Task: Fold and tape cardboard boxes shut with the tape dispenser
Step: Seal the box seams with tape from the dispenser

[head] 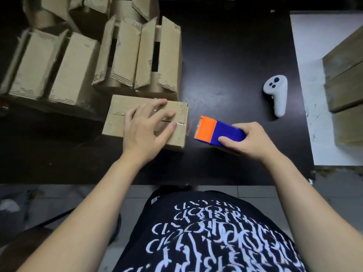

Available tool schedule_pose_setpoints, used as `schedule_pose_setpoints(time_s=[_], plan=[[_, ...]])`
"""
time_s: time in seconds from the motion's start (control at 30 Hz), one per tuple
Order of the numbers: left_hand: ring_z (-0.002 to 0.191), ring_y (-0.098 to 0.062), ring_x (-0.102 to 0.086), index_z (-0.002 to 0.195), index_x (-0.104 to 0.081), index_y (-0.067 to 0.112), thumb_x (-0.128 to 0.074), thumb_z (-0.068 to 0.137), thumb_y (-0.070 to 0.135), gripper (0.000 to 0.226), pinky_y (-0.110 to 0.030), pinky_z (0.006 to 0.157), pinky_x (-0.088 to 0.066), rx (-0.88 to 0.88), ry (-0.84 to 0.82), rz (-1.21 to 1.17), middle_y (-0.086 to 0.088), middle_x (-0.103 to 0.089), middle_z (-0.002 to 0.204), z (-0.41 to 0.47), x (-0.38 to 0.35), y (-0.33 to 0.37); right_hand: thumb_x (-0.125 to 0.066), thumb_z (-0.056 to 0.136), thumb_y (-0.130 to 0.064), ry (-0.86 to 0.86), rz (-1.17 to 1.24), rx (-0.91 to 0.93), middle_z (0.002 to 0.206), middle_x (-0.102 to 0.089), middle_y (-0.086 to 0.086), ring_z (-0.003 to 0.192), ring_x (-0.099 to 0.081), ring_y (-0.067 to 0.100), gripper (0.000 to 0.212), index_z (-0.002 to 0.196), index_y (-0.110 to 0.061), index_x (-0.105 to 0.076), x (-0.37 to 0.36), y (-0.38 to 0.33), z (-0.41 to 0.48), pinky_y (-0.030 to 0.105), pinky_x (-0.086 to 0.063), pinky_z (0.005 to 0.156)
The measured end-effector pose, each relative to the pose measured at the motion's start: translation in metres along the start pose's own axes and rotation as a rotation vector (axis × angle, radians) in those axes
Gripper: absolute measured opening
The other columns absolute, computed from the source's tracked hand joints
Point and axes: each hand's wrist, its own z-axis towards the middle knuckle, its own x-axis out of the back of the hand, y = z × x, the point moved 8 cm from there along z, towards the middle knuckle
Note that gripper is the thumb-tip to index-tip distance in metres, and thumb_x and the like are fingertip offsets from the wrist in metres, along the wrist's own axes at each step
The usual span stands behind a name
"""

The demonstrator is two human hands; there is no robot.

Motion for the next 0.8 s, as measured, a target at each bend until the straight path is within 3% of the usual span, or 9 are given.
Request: schedule_pose_setpoints(time_s=[0.2, 0.4, 0.57, 0.7, 0.8], plan=[[0.133, -0.013, -0.052, 0.11, -0.072, 0.03, -0.067, 0.093, 0.041, 0.021, -0.047, 0.108, -0.032, 0.0, 0.028, -0.009, 0.009, -0.061, 0.137, -0.001, -0.001, -0.001, -0.081, 0.084, -0.044, -0.053, 0.018, -0.012, 0.053, -0.048, -0.009, 0.049, -0.042, 0.008, 0.043, 0.066, -0.011, -0.059, -0.028, -0.001, 0.009, 0.019, -0.032, 0.052], [0.135, -0.013, -0.051, 0.111, -0.072, 0.031, -0.067, 0.092, 0.044, 0.023, -0.049, 0.108, -0.032, 0.004, 0.021, -0.033, 0.01, -0.061, 0.138, -0.001, -0.002, -0.002, -0.068, 0.078, -0.068, -0.151, 0.074, -0.104, 0.061, -0.047, -0.001, 0.055, -0.04, 0.015, 0.065, 0.078, -0.003, -0.063, -0.03, 0.007, 0.014, 0.031, -0.034, 0.057], [0.138, -0.012, -0.048, 0.114, -0.072, 0.031, -0.065, 0.092, 0.049, 0.029, -0.049, 0.112, -0.03, 0.01, -0.011, -0.057, 0.01, -0.059, 0.141, -0.001, -0.003, -0.005, -0.074, 0.076, -0.063, -0.153, 0.135, -0.153, 0.055, -0.035, -0.002, 0.052, -0.032, 0.016, 0.063, 0.06, -0.009, -0.046, -0.024, -0.003, 0.021, 0.028, -0.026, 0.054], [0.144, -0.009, -0.042, 0.121, -0.071, 0.031, -0.067, 0.091, 0.051, 0.037, -0.042, 0.117, -0.023, 0.006, -0.039, -0.077, 0.01, -0.055, 0.147, -0.003, -0.003, -0.007, -0.079, 0.079, -0.063, -0.192, 0.067, -0.298, 0.05, -0.041, -0.002, 0.046, -0.037, 0.013, 0.058, 0.057, -0.015, -0.053, -0.033, 0.006, 0.017, 0.029, -0.028, 0.054], [0.144, -0.008, -0.041, 0.123, -0.071, 0.032, -0.069, 0.089, 0.051, 0.039, -0.038, 0.118, -0.021, 0.011, -0.036, -0.091, 0.01, -0.055, 0.148, -0.003, -0.002, -0.007, -0.078, 0.081, -0.061, -0.084, 0.007, -0.305, 0.052, -0.033, -0.001, 0.05, -0.029, 0.016, 0.062, 0.055, -0.015, -0.044, -0.029, 0.008, 0.01, 0.033, -0.025, 0.056]])
